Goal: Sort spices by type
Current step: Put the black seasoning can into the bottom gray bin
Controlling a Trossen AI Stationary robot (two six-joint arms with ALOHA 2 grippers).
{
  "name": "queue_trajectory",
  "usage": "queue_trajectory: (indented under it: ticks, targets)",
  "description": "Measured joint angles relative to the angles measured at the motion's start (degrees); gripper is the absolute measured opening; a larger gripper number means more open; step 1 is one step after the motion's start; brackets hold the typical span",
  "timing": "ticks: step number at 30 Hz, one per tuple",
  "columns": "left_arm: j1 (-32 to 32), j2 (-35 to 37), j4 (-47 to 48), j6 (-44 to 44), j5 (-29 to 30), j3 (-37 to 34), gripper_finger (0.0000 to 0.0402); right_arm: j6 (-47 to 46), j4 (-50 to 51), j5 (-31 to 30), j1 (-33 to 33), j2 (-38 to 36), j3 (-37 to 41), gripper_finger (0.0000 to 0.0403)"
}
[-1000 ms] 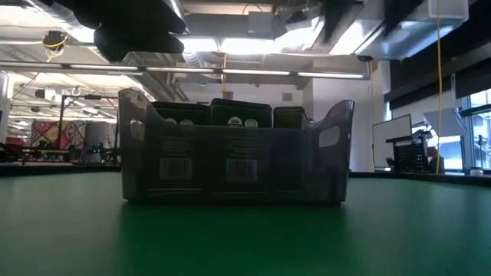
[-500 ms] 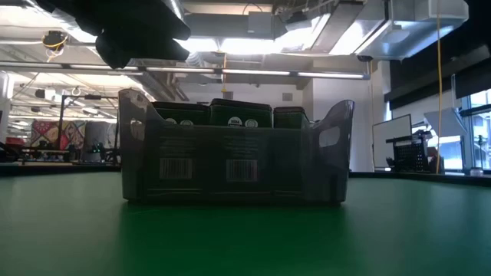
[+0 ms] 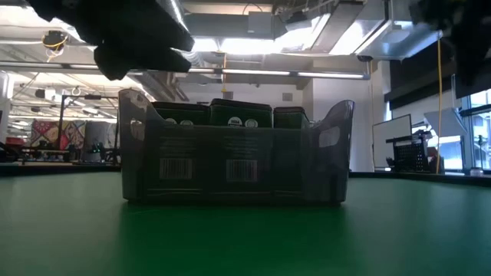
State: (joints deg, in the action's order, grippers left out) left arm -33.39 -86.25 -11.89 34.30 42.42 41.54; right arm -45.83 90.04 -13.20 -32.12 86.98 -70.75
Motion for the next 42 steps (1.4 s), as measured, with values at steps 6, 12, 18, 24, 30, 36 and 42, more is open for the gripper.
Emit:
queue_trajectory:
  ticks: [6,12,18,24,30,36,42]
  targets:
    - [0.0,-0.7,0.0,0.0,0.0,0.0,0.0182,-6.9,0.0,5.1,11.0,-9.8,11.3,0.0275]
    - [0.2,-0.8,-1.0,-1.6,0.0,0.0,0.0182,-5.4,-0.5,6.3,19.2,-10.0,16.7,0.0275]
    - [0.2,-0.8,-0.9,-1.4,0.0,0.0,0.0182,-5.0,-1.2,7.1,25.9,-8.7,20.3,0.0275]
    - [0.2,-0.8,-0.8,-1.6,0.0,0.0,0.0182,-4.6,-3.8,10.5,29.4,-8.7,24.1,0.0275]
    - [0.2,-0.8,-0.8,-1.6,0.0,0.0,0.0182,-3.1,-9.7,14.6,29.6,-8.4,24.0,0.0275]
    - [0.2,-0.7,-0.8,-1.9,0.0,0.0,0.0182,-3.9,-8.8,13.9,29.6,-8.0,24.0,0.0275]
    - [0.2,-0.7,-0.7,-1.8,0.0,0.0,0.0182,-2.1,-15.1,18.9,29.5,-8.0,24.0,0.0275]
